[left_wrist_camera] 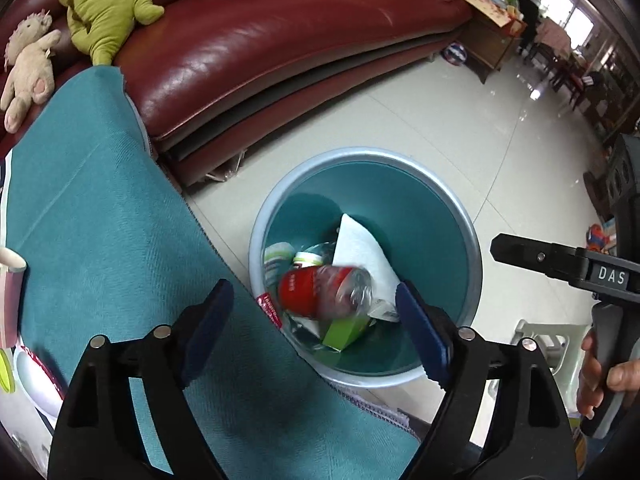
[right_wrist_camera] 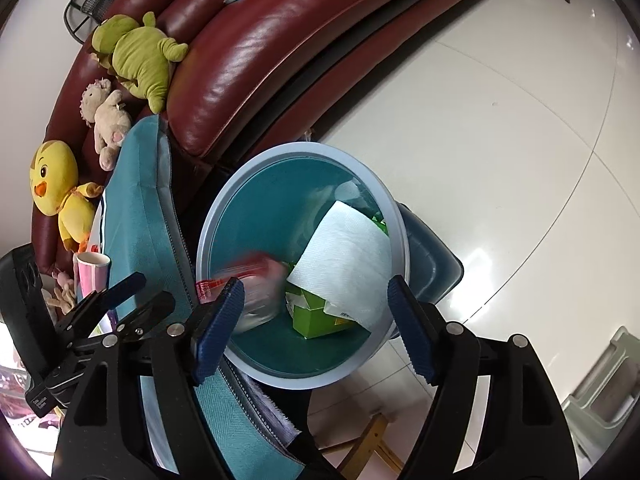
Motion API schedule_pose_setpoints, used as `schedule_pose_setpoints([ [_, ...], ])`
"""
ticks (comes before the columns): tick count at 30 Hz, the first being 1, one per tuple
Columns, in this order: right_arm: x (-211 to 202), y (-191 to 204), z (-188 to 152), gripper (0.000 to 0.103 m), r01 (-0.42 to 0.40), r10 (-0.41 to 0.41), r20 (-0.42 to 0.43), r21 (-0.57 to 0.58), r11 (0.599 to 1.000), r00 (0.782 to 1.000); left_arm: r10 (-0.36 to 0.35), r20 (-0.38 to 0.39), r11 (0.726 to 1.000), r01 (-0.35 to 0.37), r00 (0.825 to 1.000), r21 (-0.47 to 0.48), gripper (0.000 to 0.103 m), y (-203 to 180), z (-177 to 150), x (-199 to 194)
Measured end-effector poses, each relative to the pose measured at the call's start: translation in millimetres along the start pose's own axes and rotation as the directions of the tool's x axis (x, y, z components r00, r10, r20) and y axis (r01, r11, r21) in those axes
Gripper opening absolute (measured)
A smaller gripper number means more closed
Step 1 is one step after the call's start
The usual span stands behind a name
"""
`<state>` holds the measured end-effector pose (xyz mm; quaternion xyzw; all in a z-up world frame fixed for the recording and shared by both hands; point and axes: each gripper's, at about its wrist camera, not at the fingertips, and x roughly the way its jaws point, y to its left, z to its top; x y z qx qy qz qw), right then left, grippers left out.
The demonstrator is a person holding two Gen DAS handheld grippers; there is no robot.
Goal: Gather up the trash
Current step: 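Open both tools to drop the can and paper towel into the bin, then move both tools back over the trash on the table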
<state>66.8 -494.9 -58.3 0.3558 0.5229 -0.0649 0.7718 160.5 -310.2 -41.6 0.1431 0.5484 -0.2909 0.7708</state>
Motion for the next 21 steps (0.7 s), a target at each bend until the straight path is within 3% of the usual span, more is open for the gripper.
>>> schedule_pose_setpoints([
  [21,-3.3,44.6,-24.0,0.076,0.034,-0.036,-0.044,-0.047,0.998,0.998,-0.036,0.045,0.996,0.039,0.998,-0.082,0.092,35.3,-51.8,-43.8],
])
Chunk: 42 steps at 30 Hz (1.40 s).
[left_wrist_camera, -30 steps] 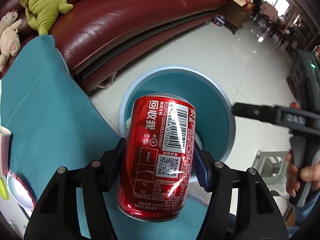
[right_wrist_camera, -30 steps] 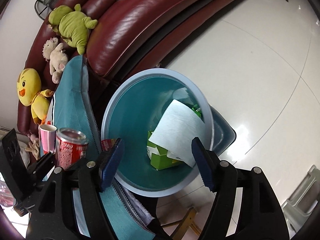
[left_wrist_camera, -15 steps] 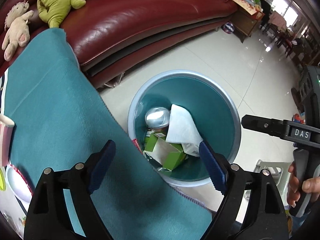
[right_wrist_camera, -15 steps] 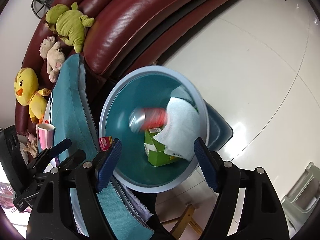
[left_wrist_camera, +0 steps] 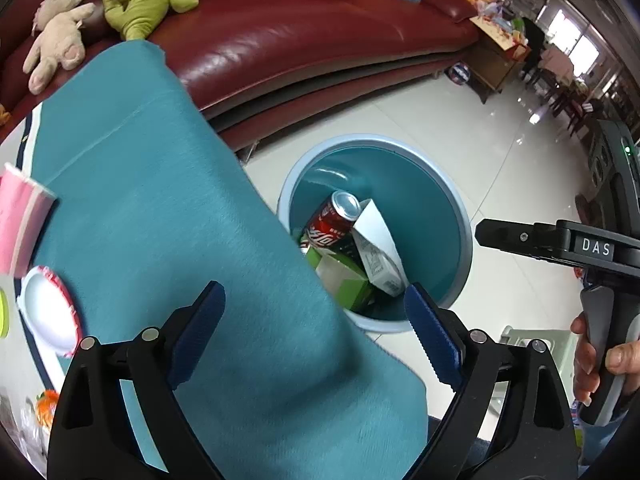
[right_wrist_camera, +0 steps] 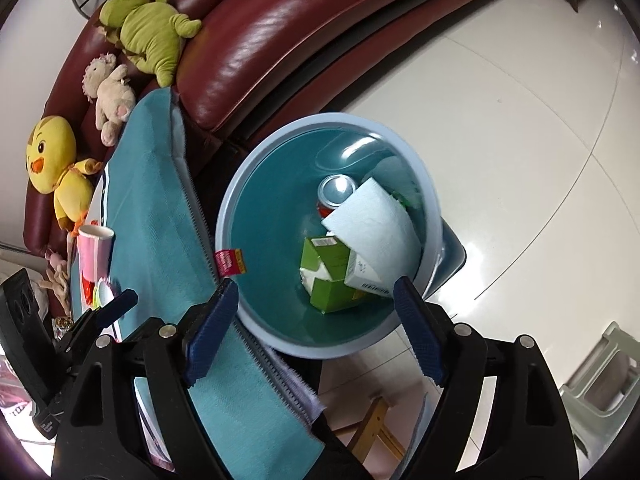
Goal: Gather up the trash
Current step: 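Move both tools back over the trash on the table, then grasp the orange snack bag with the left tool while the right tool grasps the clear plastic bag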
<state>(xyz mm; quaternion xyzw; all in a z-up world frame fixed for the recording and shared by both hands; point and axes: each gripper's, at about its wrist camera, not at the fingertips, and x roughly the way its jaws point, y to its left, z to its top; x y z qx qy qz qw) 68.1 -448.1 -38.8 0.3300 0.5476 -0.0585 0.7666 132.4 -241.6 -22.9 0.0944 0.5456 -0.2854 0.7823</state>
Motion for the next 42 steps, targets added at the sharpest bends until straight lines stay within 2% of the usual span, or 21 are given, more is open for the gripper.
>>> schedule_pose_setpoints([
  [10,-9.6,45.4,-24.4,0.079,0.006,-0.007,-0.012,-0.079,0.997,1.0,0.023,0.047,0.995,-0.018,0.999,-0.096,0.094,48.3,-41.7,-41.8],
  [20,1.4,122.0,-55.7,0.079,-0.007,-0.005,-0.055,-0.217,0.976,0.998,0.084,0.109,0.974,-0.059,0.99,-0.22,0.095,119.2,-97.9,-95.3],
  [27,21.8,182.2,-84.5,0.079,-0.024,-0.012,-0.112,-0.316,0.948,0.994,0.159,0.131,0.955,-0.119,0.979,-0.272,0.095,169.2,-139.8,-135.1],
  [37,58.6,283.9,-132.7,0.079,-0.068,-0.039,-0.208,-0.484,0.872,0.977,0.29,0.138,0.905,-0.225,0.947,-0.36,0.095,241.5,-207.2,-190.1],
  [42,79.5,341.1,-167.7,0.079,-0.135,-0.04,-0.287,-0.563,0.815,0.957,0.373,0.155,0.863,-0.282,0.915,-0.418,0.095,279.0,-235.4,-226.5],
])
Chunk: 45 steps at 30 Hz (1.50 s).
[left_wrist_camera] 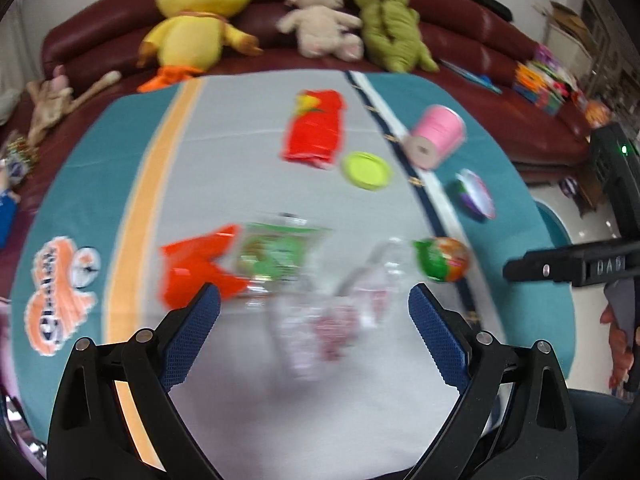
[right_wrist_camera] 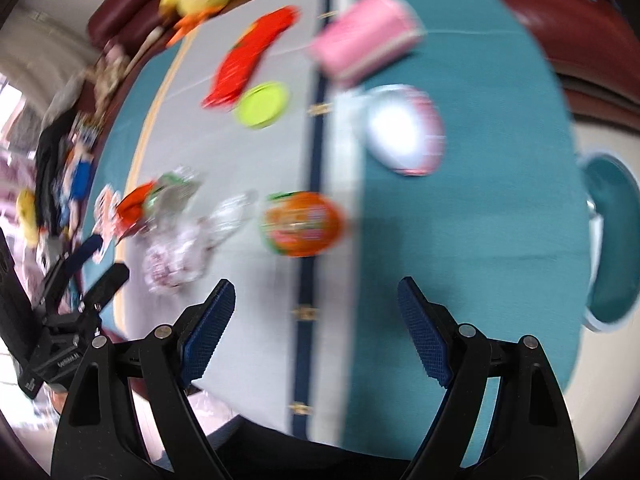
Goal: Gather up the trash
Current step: 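Grasp the orange snack bag with the left tool while the right tool grasps the clear plastic bag, then carry the orange snack bag and plastic bag over the trash bin with both tools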
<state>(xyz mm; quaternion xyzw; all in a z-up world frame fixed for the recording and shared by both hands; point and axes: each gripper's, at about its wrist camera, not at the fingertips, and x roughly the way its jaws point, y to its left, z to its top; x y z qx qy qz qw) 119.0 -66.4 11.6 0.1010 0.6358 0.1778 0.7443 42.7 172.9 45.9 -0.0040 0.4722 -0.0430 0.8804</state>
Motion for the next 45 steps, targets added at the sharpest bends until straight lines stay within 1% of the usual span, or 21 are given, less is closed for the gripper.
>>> schedule_pose_setpoints([
  [2,10.8,22.8,4.0,0.079,-0.018,0.017,-0.024,-0.031,0.999,1.0,0.042,0.011,0.999,-0.042,0.999,-0.028,0.096,20.2,1.8,-3.1],
  [5,27.6,50.4,7.2,0.079,-0.043,0.04,-0.058,-0.058,0.997,0.998,0.084,0.019,0.993,-0.082,0.996,-0.087,0.097,56.0,7.0,1.7],
  [8,44.9,70.7,10.0,0.079,-0.055,0.049,-0.083,-0.061,0.997,0.995,0.115,-0.016,0.985,-0.116,0.993,-0.131,0.097,80.5,10.6,19.5],
  [12,59.3,84.1,13.4,0.079,-0.067,0.061,-0.105,-0.052,0.996,0.993,0.083,-0.07,0.978,-0.095,0.994,-0.186,0.097,100.6,8.7,45.2],
  [15,66.3,91.2,16.7,0.079,-0.066,0.061,-0.1,-0.048,0.997,0.993,0.074,-0.094,0.977,-0.091,0.993,-0.194,0.097,106.1,1.4,54.3],
  [16,69.2,92.4,17.9,0.078,-0.067,0.062,-0.101,-0.045,0.997,0.993,0.076,-0.102,0.977,-0.094,0.992,-0.191,0.097,107.3,-1.7,56.6],
  [18,75.1,95.6,20.7,0.072,-0.07,0.066,-0.105,-0.039,0.997,0.992,0.083,-0.115,0.978,-0.103,0.99,-0.183,0.097,110.1,-7.2,58.7],
  [21,84.7,99.0,24.1,0.07,-0.073,0.069,-0.116,-0.031,0.997,0.991,0.087,-0.118,0.976,-0.108,0.989,-0.187,0.097,116.0,-9.5,59.0],
  [23,91.8,101.9,25.1,0.06,-0.067,0.062,-0.12,-0.038,0.997,0.991,0.084,-0.115,0.978,-0.104,0.99,-0.181,0.097,115.8,-8.8,58.9],
  [25,99.7,105.4,23.5,0.052,-0.061,0.054,-0.125,-0.056,0.997,0.991,0.094,-0.115,0.983,-0.111,0.989,-0.148,0.097,111.6,-7.5,60.2],
  [26,99.1,107.9,23.4,0.038,-0.056,0.047,-0.104,-0.075,0.996,0.993,0.106,-0.116,0.985,-0.121,0.988,-0.124,0.097,108.6,-6.7,61.5],
  [28,97.5,114.0,23.6,0.035,-0.063,0.053,-0.093,-0.117,0.991,0.994,0.131,-0.116,0.988,-0.14,0.985,-0.071,0.097,101.2,-4.9,66.1],
  [29,95.9,115.4,24.2,0.028,-0.06,0.049,-0.087,-0.124,0.99,0.995,0.137,-0.115,0.988,-0.143,0.984,-0.052,0.097,98.4,-4.1,68.9],
  [31,88.9,117.1,24.8,0.024,-0.047,0.038,-0.067,-0.151,0.987,0.997,0.142,-0.105,0.989,-0.145,0.984,-0.023,0.096,93.4,-4.2,72.9],
  [32,85.2,116.4,25.4,0.023,-0.046,0.038,-0.058,-0.157,0.987,0.998,0.14,-0.095,0.99,-0.142,0.986,-0.021,0.092,92.1,-5.0,73.1],
  [33,81.3,115.9,26.2,0.023,-0.043,0.036,-0.046,-0.162,0.986,0.998,0.123,-0.087,0.992,-0.125,0.989,-0.026,0.074,90.9,-6.5,72.5],
  [34,77.7,114.9,26.8,0.023,-0.037,0.032,-0.033,-0.166,0.985,0.999,0.106,-0.092,0.993,-0.11,0.99,-0.031,0.053,90.8,-7.6,73.3],
  [36,70.9,110.9,28.0,0.023,-0.032,0.03,-0.011,-0.168,0.985,0.999,0.085,-0.098,0.994,-0.091,0.991,-0.055,0.044,92.4,-11.7,73.9],
  [37,68.1,108.0,28.2,0.023,-0.035,0.034,-0.005,-0.162,0.986,0.999,0.089,-0.096,0.993,-0.095,0.991,-0.063,0.04,93.3,-13.8,73.4],
  [41,55.1,94.1,29.7,0.023,-0.038,0.043,0.031,-0.141,0.989,0.999,0.068,-0.092,0.989,-0.079,0.993,-0.122,0.038,101.2,-20.3,64.1],
  [45,43.1,80.3,29.4,0.023,-0.052,0.058,0.054,-0.108,0.993,0.997,0.045,-0.058,0.985,-0.055,0.997,-0.166,0.038,104.0,-24.4,42.0],
])
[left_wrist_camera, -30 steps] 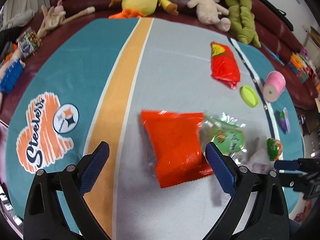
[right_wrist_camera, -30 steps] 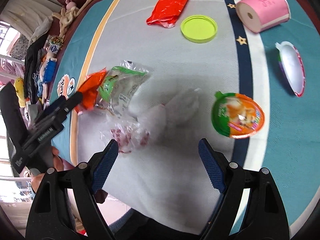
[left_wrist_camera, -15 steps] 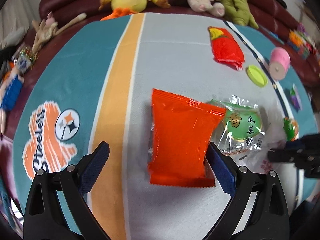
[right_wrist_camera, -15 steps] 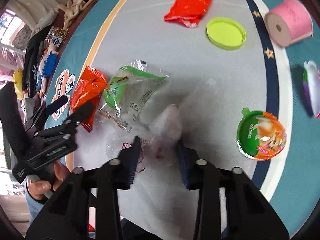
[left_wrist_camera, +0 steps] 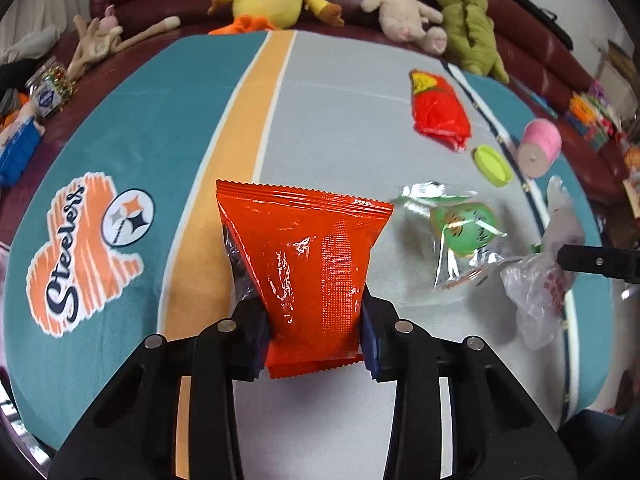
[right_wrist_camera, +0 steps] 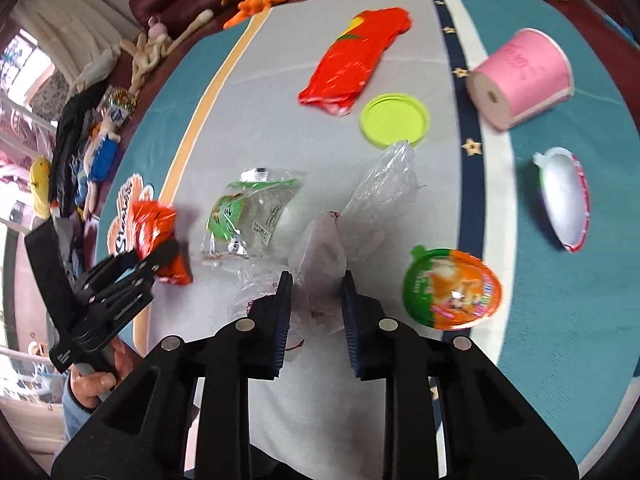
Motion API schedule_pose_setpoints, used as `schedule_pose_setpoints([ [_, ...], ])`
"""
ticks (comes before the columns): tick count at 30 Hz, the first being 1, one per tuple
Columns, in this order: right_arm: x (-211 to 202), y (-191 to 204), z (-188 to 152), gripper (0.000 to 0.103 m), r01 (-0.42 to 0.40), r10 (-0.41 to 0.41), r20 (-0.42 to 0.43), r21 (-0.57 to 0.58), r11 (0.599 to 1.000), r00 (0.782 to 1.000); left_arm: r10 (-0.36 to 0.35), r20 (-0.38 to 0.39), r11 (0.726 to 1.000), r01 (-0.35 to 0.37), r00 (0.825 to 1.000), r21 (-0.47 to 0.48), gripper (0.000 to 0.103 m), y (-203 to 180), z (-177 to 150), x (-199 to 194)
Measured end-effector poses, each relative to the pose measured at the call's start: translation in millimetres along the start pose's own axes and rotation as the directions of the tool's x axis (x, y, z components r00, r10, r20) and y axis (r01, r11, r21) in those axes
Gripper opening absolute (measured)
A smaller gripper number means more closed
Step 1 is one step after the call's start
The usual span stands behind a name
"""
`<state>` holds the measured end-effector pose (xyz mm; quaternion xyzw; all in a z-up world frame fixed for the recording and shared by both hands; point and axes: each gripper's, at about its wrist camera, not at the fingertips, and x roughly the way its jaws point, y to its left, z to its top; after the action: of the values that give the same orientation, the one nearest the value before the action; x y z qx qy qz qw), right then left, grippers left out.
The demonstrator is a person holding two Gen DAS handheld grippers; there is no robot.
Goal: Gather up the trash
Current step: 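Carry the orange snack bag and plastic bag over the trash bin with both tools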
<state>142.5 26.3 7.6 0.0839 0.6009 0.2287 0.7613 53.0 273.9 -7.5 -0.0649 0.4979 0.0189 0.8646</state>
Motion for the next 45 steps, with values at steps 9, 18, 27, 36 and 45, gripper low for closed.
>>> schedule_pose_setpoints([
  [9,-30.4,-25.1,-7.7,0.023,-0.006,0.003,0.069,0.043,0.999,0.998,-0.085,0.025,0.995,0.084,0.996,0.049,0.038,-37.6,3.7,-26.7],
  [18,-58.1,-69.2,-20.8,0.023,-0.009,-0.009,0.129,0.14,0.99,0.992,-0.16,0.005,0.978,0.158,0.987,0.139,0.038,-106.3,7.0,-21.0],
  [27,-94.5,-129.6,-40.5,0.024,-0.025,-0.021,0.194,0.231,0.973,0.981,-0.236,-0.025,0.938,0.234,0.971,0.254,0.038,-195.1,7.9,-14.1],
  [36,-134.1,-199.6,-59.8,0.024,-0.049,-0.043,0.266,0.329,0.943,0.963,-0.271,-0.066,0.892,0.276,0.96,0.357,0.038,-285.1,11.3,-2.9],
  [45,-169.0,-274.0,-84.5,0.024,-0.084,-0.066,0.326,0.424,0.902,0.943,-0.288,-0.113,0.836,0.307,0.951,0.456,0.038,-370.0,11.2,6.4],
])
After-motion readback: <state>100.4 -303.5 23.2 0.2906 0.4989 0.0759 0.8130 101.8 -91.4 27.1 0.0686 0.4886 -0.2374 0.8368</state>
